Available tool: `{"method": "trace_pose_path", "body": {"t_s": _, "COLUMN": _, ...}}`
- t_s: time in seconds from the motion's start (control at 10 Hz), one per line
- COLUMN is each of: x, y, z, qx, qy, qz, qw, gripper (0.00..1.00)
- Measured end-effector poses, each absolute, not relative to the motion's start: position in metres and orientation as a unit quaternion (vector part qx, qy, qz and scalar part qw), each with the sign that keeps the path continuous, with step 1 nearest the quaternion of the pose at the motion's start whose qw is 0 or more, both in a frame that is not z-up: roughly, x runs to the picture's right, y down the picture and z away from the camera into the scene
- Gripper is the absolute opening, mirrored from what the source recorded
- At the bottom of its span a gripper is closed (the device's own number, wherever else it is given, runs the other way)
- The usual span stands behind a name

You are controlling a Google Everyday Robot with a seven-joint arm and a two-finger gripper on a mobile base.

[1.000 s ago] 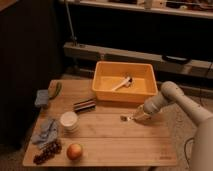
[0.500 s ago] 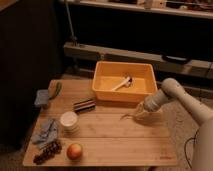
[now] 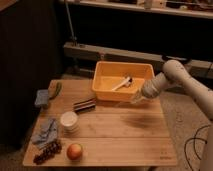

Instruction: Place fork in tray

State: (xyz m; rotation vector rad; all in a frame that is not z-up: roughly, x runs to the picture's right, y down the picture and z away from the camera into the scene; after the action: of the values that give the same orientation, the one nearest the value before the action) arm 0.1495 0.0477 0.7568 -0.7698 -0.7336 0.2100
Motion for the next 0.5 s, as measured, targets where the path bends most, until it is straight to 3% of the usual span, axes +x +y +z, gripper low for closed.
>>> {"method": "trace_pose_path", "body": {"t_s": 0.5, "x": 0.097, "y": -0.048, "z": 0.689, "qx": -0.351, "qy": -0.356, "qz": 0.099, "qw": 0.86, "gripper": 0.0}}
